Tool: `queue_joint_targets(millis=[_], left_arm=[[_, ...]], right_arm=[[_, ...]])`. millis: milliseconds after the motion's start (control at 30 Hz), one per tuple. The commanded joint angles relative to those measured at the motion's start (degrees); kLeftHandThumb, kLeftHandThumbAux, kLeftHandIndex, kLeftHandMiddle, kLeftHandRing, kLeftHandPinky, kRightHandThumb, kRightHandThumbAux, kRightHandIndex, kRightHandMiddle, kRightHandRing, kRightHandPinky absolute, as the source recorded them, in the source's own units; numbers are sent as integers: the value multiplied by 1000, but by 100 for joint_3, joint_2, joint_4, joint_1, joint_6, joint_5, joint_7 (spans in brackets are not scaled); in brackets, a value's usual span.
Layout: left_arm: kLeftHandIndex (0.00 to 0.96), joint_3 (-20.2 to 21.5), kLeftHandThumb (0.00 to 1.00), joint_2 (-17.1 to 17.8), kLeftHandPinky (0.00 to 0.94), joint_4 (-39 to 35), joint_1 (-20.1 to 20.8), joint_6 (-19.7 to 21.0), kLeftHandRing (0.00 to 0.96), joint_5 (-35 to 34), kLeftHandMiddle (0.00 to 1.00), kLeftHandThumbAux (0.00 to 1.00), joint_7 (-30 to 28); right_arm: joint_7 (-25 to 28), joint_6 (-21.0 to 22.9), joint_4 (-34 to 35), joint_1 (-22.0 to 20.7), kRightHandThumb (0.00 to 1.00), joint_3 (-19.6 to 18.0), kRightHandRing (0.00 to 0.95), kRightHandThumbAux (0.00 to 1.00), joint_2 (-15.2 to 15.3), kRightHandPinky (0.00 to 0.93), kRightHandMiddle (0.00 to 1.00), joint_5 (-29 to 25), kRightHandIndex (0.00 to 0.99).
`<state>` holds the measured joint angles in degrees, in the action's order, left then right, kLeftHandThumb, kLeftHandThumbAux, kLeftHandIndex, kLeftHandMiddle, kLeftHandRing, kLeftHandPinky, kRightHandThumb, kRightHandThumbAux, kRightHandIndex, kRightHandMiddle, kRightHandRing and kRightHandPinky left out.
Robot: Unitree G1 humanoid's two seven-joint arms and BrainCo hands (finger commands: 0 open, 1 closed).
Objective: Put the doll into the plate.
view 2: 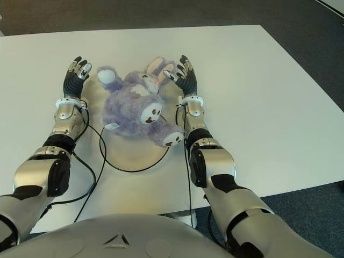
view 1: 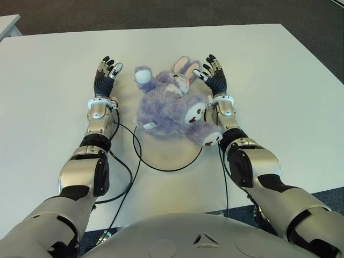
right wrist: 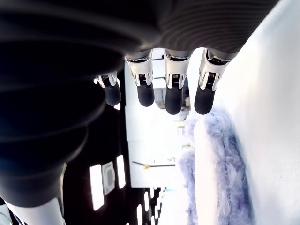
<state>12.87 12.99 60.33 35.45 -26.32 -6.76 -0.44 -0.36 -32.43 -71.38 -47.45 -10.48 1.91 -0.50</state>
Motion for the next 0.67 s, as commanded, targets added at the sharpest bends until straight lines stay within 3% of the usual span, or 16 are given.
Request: queue_joint_targets(millis=[33,667], left_arm=[[32,34,0,-124,0,233,-311,90,66,1,121,508,15],[40,45,0,-159,0,286,-363,-205,59,31,121,509,120]], right_arm=[[-19,98,-145,303,51,-30,88,750,-61,122,75,-35,46],[-19,97,-142,306,45,-22,86,743,-58,118,74,-34,44]])
